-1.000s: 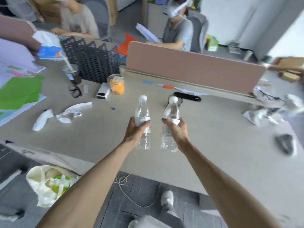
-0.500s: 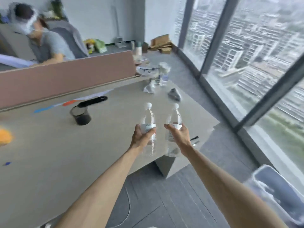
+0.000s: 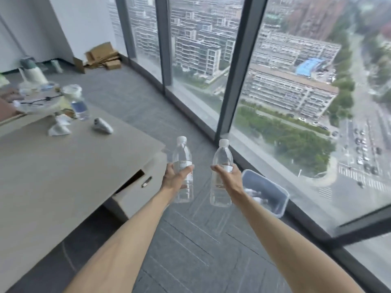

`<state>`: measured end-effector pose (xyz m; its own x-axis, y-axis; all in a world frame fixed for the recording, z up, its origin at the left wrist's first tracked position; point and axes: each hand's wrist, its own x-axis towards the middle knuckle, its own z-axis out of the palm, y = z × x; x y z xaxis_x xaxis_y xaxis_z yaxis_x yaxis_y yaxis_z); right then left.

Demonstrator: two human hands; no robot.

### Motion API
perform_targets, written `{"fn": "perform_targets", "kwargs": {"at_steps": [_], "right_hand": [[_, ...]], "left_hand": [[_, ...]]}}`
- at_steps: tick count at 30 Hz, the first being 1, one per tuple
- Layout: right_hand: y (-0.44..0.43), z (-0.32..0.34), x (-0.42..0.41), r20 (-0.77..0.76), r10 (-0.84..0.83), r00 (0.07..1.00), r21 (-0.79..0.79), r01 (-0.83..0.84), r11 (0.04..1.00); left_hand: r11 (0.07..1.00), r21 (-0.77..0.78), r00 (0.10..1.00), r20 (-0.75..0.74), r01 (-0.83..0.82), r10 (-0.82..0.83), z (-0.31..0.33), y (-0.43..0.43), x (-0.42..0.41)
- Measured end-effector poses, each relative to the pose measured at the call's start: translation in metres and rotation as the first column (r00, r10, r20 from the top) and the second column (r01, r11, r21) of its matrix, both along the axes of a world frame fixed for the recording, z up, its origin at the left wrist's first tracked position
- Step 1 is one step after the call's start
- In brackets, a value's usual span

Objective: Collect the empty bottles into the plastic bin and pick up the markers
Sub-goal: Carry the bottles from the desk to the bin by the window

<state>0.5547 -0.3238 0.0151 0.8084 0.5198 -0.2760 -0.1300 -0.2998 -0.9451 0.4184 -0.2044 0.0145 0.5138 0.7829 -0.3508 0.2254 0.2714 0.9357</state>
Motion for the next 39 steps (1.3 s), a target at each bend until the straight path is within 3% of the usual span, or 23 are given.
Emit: {"fn": "perform_targets", "kwargs": {"at_steps": [9,16,23,31,39], "right_hand": [[-0.098,-0.021,0.140,-0.063,-0.219,0.974,-0.039,0.217,0.975],[-0.154,-0.061,0.245,-0.141,-0.436,0.889,-0.146,0.417,0.897],[-0.159,-0.099,0.350,-0.226,-0.486,0.844,-0.290,0.418,0.861],[-0.154,-0.155,0.419,-0.338,-0.582,0.740,-0.390,0.453,0.802],[-0.157,-0.229,0.486,-0.402,-0.519,0.755,-0.411,0.358,0.839]], "left_hand": [[0.965,0.050,0.957,-0.148,0.259,-0.249,-0.016,-0.070,0.182],[0.886,0.035,0.875,-0.182,0.462,-0.449,-0.044,-0.092,0.323],[0.820,-0.081,0.794,-0.212,0.567,-0.570,-0.091,-0.074,0.442],[0.782,-0.168,0.709,-0.341,0.601,-0.618,-0.132,-0.072,0.516],[0.802,-0.241,0.686,-0.420,0.547,-0.594,-0.209,-0.078,0.569]]}}
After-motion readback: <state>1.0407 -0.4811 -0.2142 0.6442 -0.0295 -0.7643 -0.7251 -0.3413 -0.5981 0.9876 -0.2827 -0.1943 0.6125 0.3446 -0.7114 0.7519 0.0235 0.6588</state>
